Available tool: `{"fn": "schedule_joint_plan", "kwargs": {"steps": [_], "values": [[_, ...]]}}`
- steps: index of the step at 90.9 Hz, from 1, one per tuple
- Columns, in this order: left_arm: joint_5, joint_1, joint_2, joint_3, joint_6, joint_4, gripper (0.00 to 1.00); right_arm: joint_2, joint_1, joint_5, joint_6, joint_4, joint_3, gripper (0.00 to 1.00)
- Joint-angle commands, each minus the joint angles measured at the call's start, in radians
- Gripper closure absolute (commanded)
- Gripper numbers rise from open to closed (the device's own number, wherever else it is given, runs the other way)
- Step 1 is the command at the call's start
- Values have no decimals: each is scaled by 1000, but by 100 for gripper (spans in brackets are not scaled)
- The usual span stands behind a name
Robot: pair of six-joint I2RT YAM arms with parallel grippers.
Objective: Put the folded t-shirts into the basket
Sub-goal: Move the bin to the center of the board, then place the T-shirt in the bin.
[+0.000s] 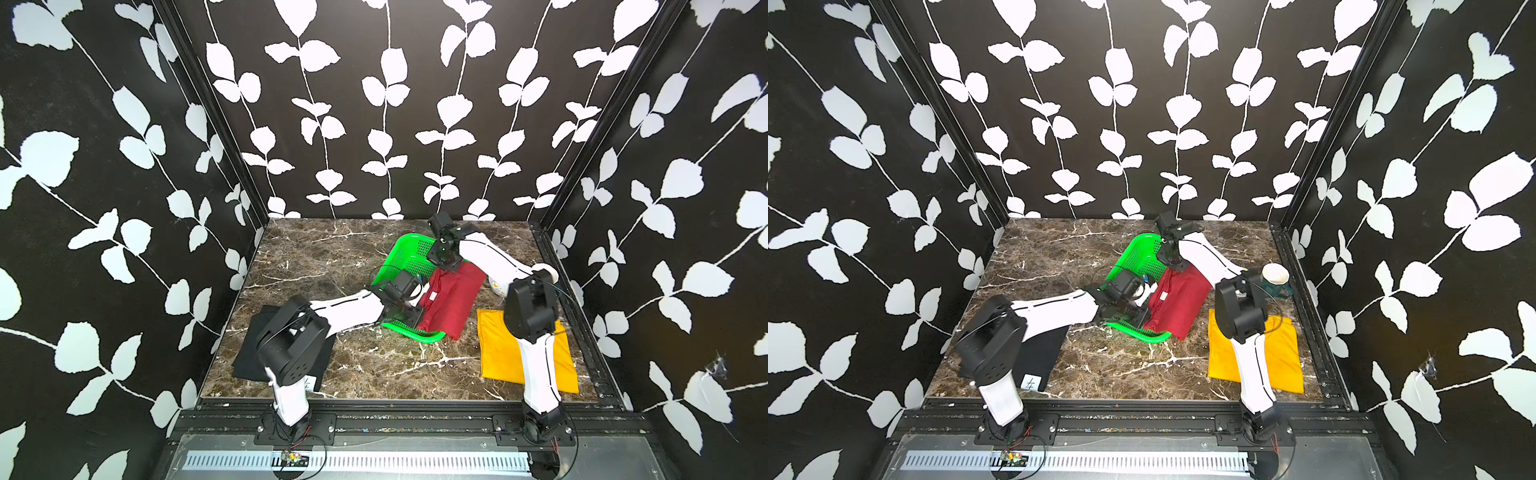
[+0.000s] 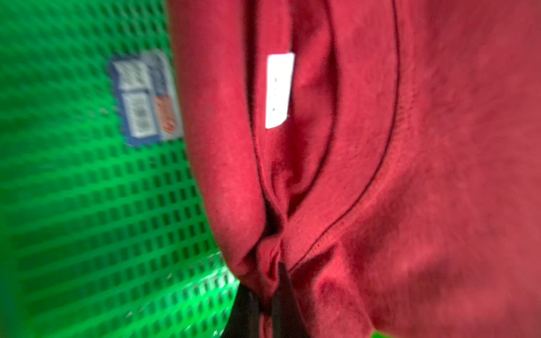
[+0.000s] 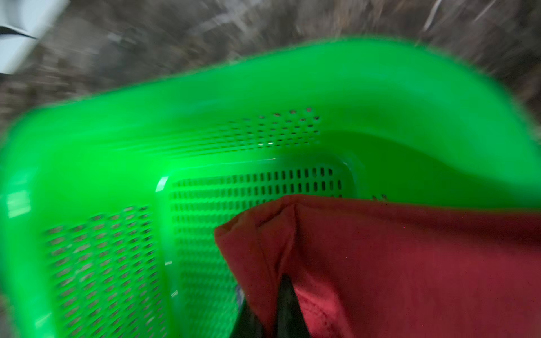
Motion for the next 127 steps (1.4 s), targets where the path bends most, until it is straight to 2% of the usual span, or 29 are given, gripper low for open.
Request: {"fn": "schedule_joint_plan", "kwargs": {"steps": [1, 20, 31, 47, 70, 80, 102, 117, 127], "values": [[24, 0, -152, 28, 5, -61, 100, -143, 1, 74, -44, -2, -27, 100], [51, -30, -308, 37, 5, -66, 100, -261, 9, 77, -80, -27, -54, 100], [56, -61, -341, 82, 40, -122, 100, -314, 11, 73, -95, -19, -69, 100], [42, -62, -398, 80, 48, -130, 100, -325, 18, 71, -118, -80, 9, 100], [32, -63, -456, 121, 80, -186, 100, -366, 42, 73, -122, -70, 62, 100], [-7, -45, -484, 117, 118, -220, 100, -331, 64, 54, -112, -64, 100, 100], [-45, 74, -502, 38, 124, -249, 100, -187, 102, 64, -92, -67, 236, 100], [-212, 104, -468, 8, 192, -288, 100, -51, 105, 56, -60, -84, 327, 100], [-266, 152, -404, -20, 223, -286, 100, 37, 105, 59, -34, -93, 367, 100]]}}
